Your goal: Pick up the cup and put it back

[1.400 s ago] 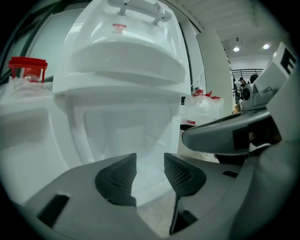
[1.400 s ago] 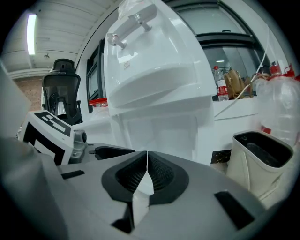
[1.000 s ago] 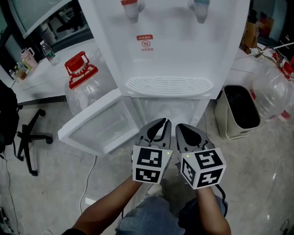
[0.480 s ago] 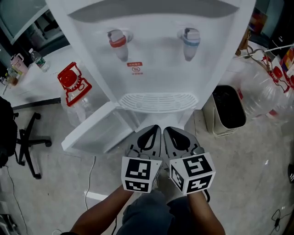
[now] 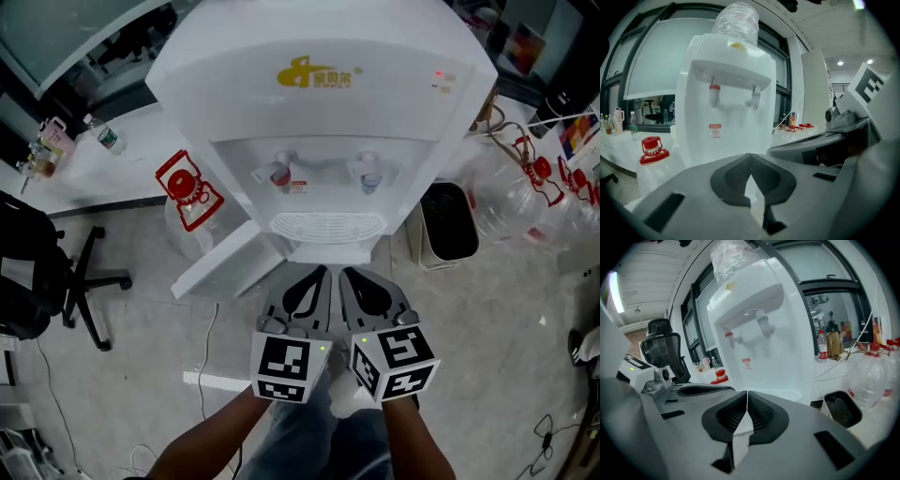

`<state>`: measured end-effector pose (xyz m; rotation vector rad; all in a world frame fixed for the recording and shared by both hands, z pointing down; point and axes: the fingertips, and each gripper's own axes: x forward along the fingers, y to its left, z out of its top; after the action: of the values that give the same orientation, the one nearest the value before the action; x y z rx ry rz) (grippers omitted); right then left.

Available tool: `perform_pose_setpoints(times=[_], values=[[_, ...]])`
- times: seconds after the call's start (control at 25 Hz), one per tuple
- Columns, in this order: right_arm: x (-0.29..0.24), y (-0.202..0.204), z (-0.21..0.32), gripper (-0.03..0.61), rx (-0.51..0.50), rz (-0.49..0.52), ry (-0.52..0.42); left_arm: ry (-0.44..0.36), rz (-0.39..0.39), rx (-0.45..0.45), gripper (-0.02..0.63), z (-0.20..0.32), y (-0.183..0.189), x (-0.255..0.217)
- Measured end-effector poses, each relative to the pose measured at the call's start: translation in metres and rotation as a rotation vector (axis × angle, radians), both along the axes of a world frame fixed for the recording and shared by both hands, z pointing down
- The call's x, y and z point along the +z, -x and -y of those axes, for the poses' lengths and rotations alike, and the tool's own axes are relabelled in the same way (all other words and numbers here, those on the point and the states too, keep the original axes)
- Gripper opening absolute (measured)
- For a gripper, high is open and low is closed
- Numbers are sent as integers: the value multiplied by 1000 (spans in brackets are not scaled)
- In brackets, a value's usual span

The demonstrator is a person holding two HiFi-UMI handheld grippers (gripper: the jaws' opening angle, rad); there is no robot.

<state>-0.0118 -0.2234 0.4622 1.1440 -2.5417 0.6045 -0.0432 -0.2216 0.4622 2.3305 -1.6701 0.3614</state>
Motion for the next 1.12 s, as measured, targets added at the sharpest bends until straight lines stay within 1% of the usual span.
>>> perform_pose_setpoints(times=[0.2,0.4,0.6,0.84,1.0,1.12], values=[[-62,-7,-22,21,19,10,-6,14,8,-4,12,-23,-1,-64],[-110,-12,-45,21,7,7,8,15,19,-17,12,-46,-7,-118],[-167,-16,-81,21,1,7,6,20,17,-34,12,-85,-12,-177],[-240,-24,-124,21,9,43,-7,6,16,-46,12,-132,-21,-247],[-270,-27,-156,21,-14,31,-11,-4,-6,-77,12,-160,-20,-278],[-292,-26,-170,21,-22,29,-30,-32,-16,-88,12,-174,-18,-302]])
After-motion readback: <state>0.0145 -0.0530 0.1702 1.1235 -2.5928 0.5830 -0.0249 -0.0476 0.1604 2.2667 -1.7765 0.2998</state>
